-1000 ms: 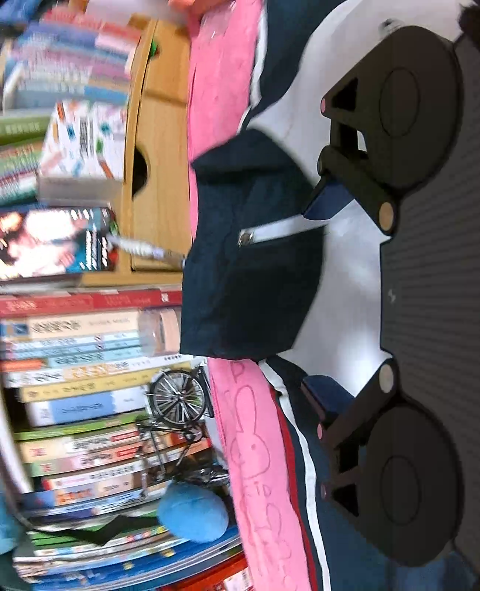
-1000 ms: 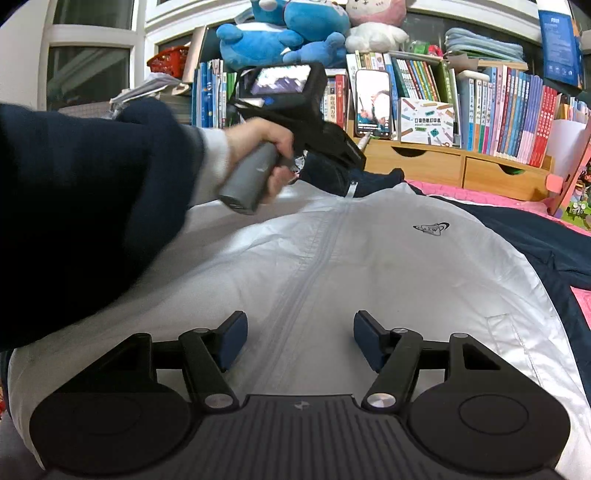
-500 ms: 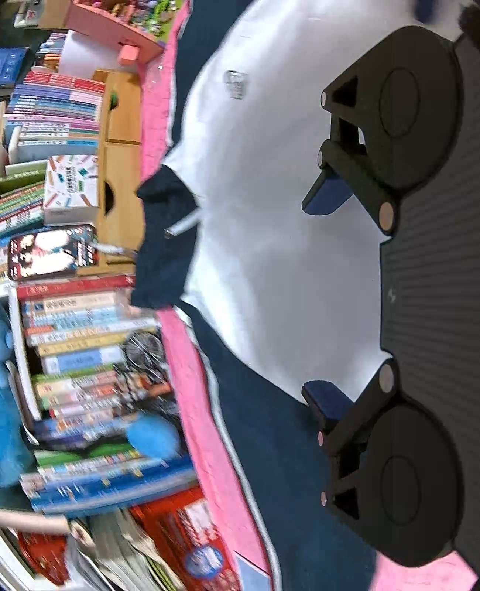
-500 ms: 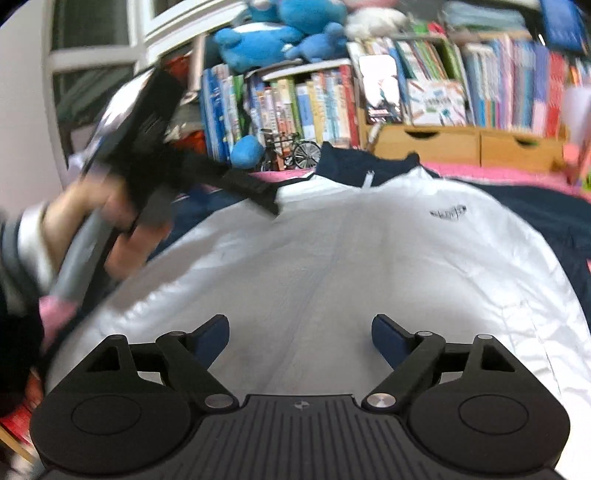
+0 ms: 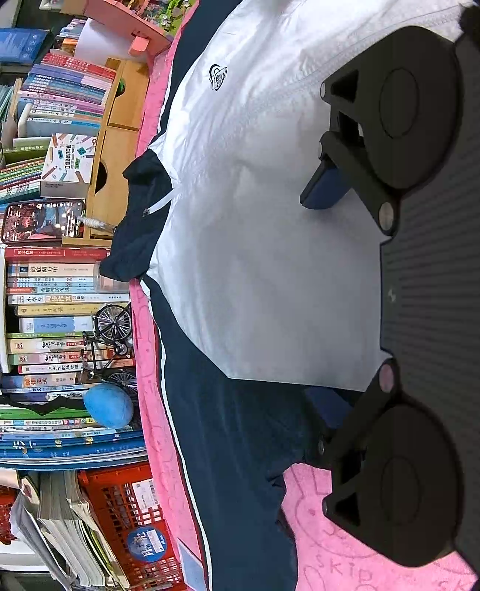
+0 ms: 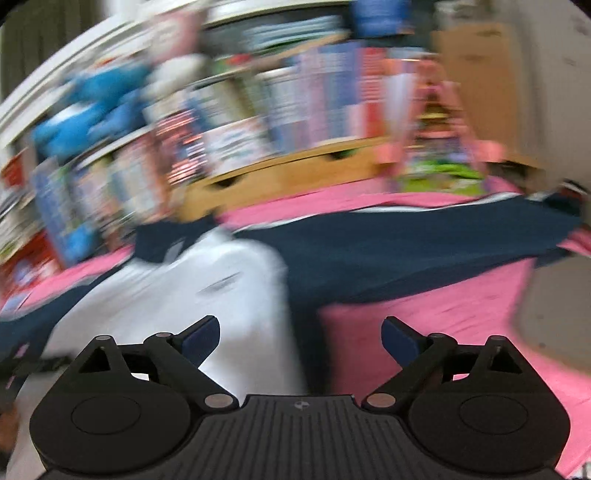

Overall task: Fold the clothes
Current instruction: 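Grasp the striped sleeve cuff with the right gripper and lift it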

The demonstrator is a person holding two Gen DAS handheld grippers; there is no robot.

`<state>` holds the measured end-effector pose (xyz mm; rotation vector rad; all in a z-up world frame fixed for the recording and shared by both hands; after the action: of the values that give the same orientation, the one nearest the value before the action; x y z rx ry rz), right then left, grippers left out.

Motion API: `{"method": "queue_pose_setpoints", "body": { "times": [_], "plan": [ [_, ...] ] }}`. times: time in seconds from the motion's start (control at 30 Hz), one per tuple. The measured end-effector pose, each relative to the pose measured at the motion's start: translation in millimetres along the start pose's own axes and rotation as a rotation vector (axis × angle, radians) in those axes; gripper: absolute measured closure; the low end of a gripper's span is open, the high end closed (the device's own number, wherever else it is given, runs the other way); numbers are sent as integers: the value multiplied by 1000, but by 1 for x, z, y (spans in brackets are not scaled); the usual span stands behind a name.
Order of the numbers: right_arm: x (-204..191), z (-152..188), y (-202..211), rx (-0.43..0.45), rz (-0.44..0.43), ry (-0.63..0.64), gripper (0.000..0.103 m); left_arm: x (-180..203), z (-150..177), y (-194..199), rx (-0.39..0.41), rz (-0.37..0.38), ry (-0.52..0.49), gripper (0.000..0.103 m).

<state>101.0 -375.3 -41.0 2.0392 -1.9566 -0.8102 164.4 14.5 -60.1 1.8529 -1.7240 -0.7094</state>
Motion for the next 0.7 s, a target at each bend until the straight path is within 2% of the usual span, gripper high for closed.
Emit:
{"method": "queue_pose_setpoints", "body": {
  "times": [0.17,0.33,0.5,0.6,0.7],
  "plan": [
    [88,-39,-17,61,173,-68,6,0,1,0,5,-5,2,0],
    [153,-66,-31,114,310,-108,4,0,1,1,6,-8,5,0],
    [203,-88,-43,153,326,-216,3,0,1,0,8,-11,8,0],
    [229,-98,-48,165,356,-239,3,0,2,1,8,-12,11,0],
    [248,-102,-59,138,385,-236,3,-1,2,0,9,-17,15,0]
  ]
}}
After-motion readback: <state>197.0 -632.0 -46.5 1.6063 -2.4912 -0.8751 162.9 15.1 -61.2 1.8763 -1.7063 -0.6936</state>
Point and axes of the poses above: each gripper's, at about its wrist camera, not at the fingertips, and y roughly against the way its jaws point, x to its right, z to its underside, the point moved 10 cm from there along -y, roughly the way its jaws point, and after that the axes turned 2 degrees about -z, right-handed, at the moved point
